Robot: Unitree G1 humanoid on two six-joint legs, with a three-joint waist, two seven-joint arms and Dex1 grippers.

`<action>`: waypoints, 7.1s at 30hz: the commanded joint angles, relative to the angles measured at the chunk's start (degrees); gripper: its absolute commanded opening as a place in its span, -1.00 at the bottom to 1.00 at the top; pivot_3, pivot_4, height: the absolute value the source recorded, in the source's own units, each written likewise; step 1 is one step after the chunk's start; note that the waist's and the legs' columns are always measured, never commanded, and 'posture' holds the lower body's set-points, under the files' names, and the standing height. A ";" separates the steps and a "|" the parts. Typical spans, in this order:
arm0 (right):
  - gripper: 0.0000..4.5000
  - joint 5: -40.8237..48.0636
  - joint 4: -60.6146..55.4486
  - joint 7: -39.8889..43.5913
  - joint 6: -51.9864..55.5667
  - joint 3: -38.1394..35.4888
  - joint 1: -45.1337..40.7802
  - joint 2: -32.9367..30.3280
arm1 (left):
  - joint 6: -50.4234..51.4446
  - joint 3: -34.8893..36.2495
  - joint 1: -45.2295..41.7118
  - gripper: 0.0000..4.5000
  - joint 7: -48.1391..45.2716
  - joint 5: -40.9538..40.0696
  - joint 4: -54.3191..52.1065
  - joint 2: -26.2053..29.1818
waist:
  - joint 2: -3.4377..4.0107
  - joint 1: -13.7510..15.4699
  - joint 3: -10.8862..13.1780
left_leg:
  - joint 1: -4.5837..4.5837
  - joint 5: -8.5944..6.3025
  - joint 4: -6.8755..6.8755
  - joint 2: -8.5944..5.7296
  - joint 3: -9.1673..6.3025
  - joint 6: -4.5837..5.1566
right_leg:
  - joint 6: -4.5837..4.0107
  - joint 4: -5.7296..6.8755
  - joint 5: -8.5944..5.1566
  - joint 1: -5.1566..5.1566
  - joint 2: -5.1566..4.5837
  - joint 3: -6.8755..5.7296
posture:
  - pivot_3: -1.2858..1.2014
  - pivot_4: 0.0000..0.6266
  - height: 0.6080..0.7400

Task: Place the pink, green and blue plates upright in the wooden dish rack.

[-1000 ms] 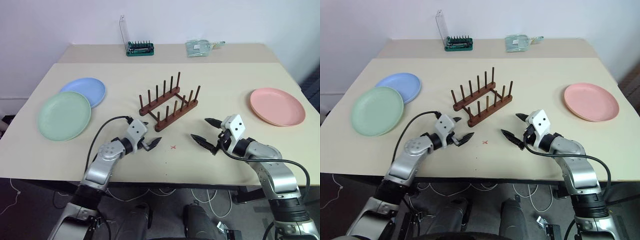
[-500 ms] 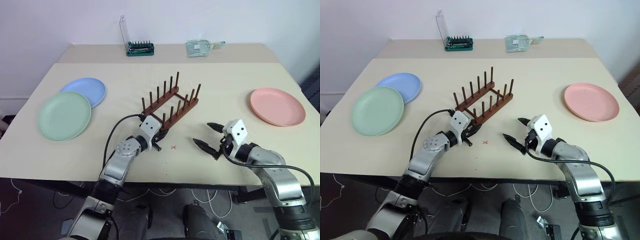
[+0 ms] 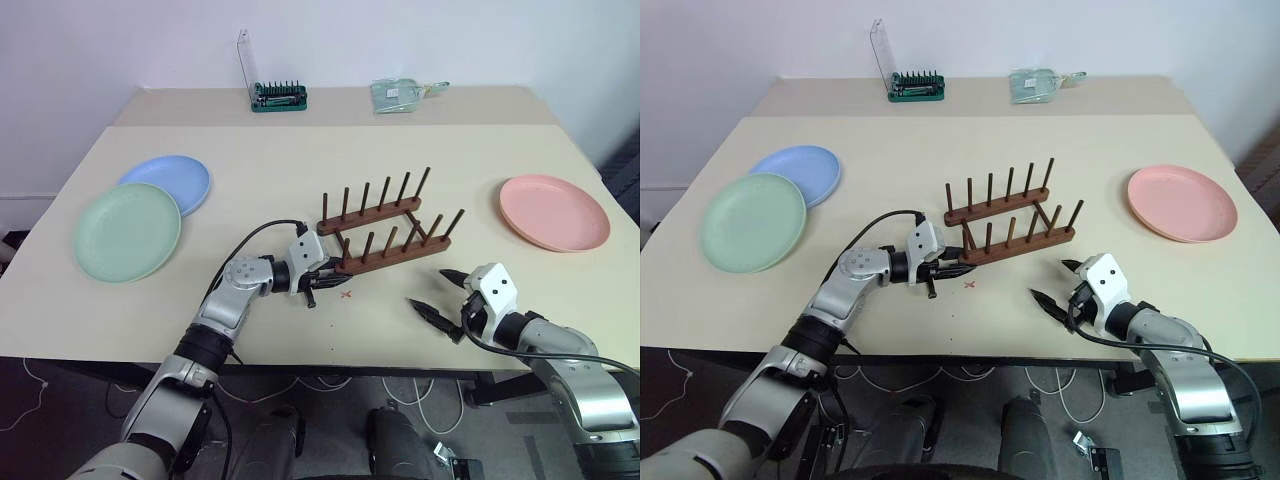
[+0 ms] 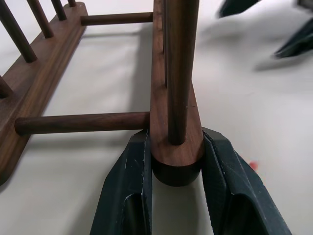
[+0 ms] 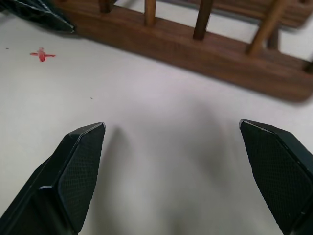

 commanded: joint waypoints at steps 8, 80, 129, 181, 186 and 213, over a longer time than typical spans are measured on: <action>1.00 -0.57 -2.11 -0.82 -1.08 -1.56 0.34 -0.65 | -3.12 4.04 -0.73 0.97 1.73 -0.33 3.19 3.60 | 0.00 -0.07 0.00 | 0.00 0.00 0.00 0.01 -0.02 0.00 | 0.09 0.01 -0.05 0.00 -0.01 0.00 | 0.03 -0.52 1.00; -0.81 -32.28 63.24 -19.39 -27.10 8.64 -36.28 -14.65 | 9.11 2.84 13.73 -0.47 8.47 -9.75 -24.56 -1.42 | 0.02 -1.18 -0.03 | 0.04 0.01 0.01 0.04 0.23 0.00 | -0.13 -0.16 0.15 0.06 0.01 0.16 | 0.03 -0.52 1.00; 0.59 35.97 9.31 -13.65 13.91 -19.59 -33.56 -3.00 | 8.93 2.75 14.02 -0.47 9.06 -8.77 -23.63 -1.56 | 0.21 0.02 0.04 | -0.04 -0.14 0.00 0.18 0.53 0.25 | 0.00 -0.63 0.38 0.02 0.07 0.37 | 0.03 -0.52 1.00; 0.61 -3.03 -0.70 1.51 5.98 18.71 -34.08 3.55 | 42.00 62.25 13.89 -0.99 76.01 -24.97 -28.83 -0.67 | -0.54 -0.14 0.09 | -0.03 -0.12 0.01 0.24 0.62 0.17 | 0.07 -0.60 0.53 -0.13 0.19 0.58 | 0.03 -0.52 1.00; 0.61 -3.26 -0.66 1.99 5.34 18.23 -34.28 3.26 | 35.59 62.30 13.33 -0.99 73.00 -28.02 -31.18 -2.04 | -0.59 0.00 0.12 | -0.01 -0.12 -0.01 0.26 0.66 0.17 | 0.07 -0.60 0.54 -0.13 0.19 0.63 | 0.03 -0.52 1.00; 0.99 -36.09 18.27 -8.00 -26.89 28.02 -49.16 8.27 | 44.99 26.28 -15.05 -1.00 66.86 -19.57 -39.58 -3.86 | -0.78 -1.75 0.25 | -0.06 0.03 -0.05 0.50 0.76 -0.32 | 0.03 -0.68 0.71 -0.32 0.73 0.98 | 0.03 -0.52 1.00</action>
